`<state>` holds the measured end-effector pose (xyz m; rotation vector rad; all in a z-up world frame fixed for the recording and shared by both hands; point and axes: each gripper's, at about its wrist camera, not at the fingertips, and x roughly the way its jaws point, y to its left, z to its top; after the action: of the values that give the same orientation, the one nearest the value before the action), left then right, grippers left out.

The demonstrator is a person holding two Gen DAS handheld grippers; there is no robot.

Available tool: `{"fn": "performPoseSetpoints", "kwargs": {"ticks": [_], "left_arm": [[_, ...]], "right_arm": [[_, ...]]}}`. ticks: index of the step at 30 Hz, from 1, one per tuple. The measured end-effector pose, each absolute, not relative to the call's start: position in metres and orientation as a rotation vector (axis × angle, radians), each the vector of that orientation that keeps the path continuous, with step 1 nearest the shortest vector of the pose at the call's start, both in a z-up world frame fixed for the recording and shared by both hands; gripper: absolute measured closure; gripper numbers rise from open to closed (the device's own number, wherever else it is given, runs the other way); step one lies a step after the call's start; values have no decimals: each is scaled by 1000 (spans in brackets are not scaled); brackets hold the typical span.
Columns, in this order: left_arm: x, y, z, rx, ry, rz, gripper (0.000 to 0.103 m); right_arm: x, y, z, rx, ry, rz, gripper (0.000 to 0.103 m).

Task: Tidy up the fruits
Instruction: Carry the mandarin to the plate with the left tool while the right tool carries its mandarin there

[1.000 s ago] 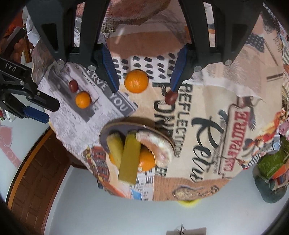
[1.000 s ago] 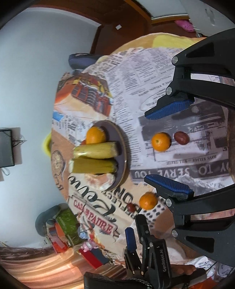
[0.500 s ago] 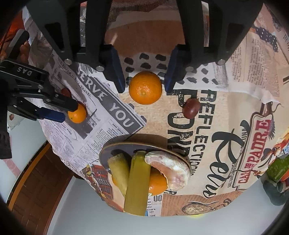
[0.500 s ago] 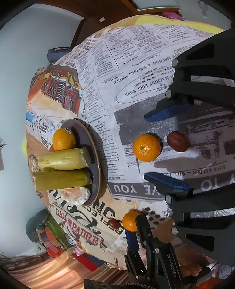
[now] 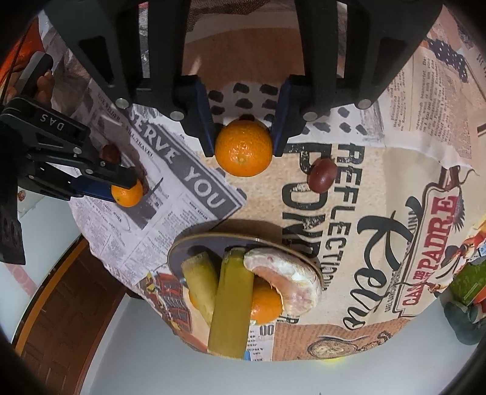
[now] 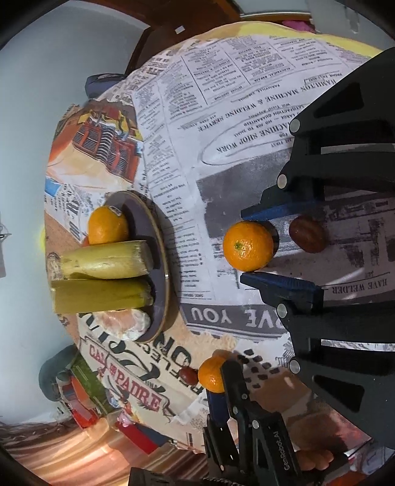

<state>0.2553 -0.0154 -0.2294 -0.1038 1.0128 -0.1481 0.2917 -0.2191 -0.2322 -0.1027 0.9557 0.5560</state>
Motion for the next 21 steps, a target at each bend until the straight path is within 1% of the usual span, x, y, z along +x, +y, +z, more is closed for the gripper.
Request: {"fn": "performPoseSetpoints", "kwargs": {"ticks": [12, 21], "left_arm": [[273, -16, -199, -120, 925, -155, 66], [300, -22, -195, -133, 910, -169, 66]], "right_arm": [[300, -218, -204, -102, 859, 541, 71], [326, -213, -197, -98, 822, 535, 71]]}}
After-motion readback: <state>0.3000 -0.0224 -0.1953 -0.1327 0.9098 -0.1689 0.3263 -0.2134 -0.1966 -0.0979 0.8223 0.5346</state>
